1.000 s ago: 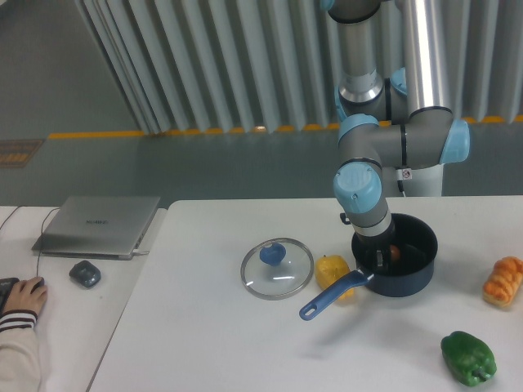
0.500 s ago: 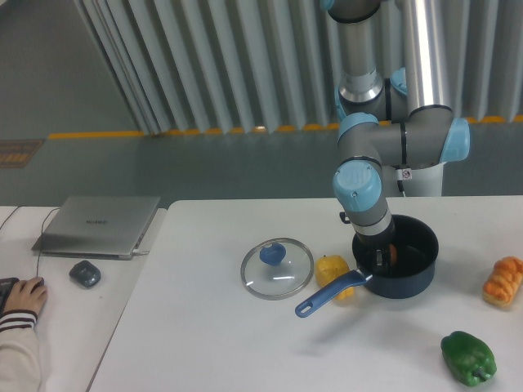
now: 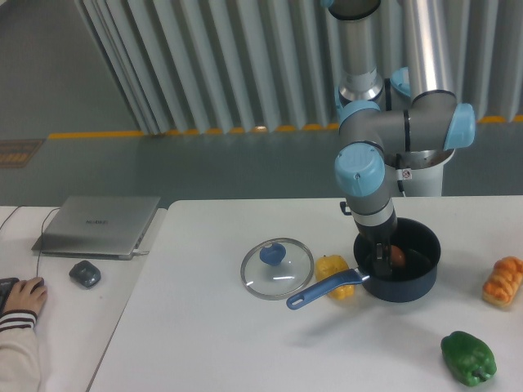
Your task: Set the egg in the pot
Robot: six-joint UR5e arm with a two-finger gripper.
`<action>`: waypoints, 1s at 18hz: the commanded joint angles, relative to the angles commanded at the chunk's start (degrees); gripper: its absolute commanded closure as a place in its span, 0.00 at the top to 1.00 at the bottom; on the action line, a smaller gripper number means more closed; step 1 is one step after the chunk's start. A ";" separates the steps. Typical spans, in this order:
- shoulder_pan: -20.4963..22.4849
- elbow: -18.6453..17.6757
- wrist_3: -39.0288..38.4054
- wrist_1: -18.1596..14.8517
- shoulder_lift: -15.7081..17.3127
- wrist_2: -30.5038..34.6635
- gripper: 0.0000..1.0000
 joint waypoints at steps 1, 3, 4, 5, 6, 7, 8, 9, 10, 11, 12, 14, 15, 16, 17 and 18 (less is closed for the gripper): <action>0.26 0.09 0.09 0.00 0.70 -0.09 0.98; 0.61 0.52 0.09 0.00 1.58 -0.87 0.99; 1.14 0.96 0.00 0.00 1.67 -1.92 0.99; 1.41 1.23 0.09 0.00 1.94 -2.89 1.00; 1.50 1.75 0.00 0.09 2.02 -3.16 1.00; 1.58 2.37 0.00 0.00 2.03 -3.34 1.00; 1.50 2.55 -0.09 0.09 2.03 -3.25 1.00; 1.41 2.64 -0.26 0.17 2.03 -3.25 1.00; 1.23 2.64 -0.44 0.18 2.37 -3.25 1.00; 1.32 2.81 -0.61 0.18 2.99 -3.25 1.00; 1.32 3.25 -0.62 0.18 2.99 -3.34 1.00; 1.32 3.69 -0.62 0.09 3.08 -3.34 1.00; 1.23 3.69 -0.62 0.09 3.08 -3.34 1.00; 1.23 3.69 -0.62 0.17 3.17 -3.34 1.00; 1.15 3.69 -0.70 0.18 3.26 -3.25 1.00; 1.06 3.69 -0.70 0.18 3.34 -3.25 1.00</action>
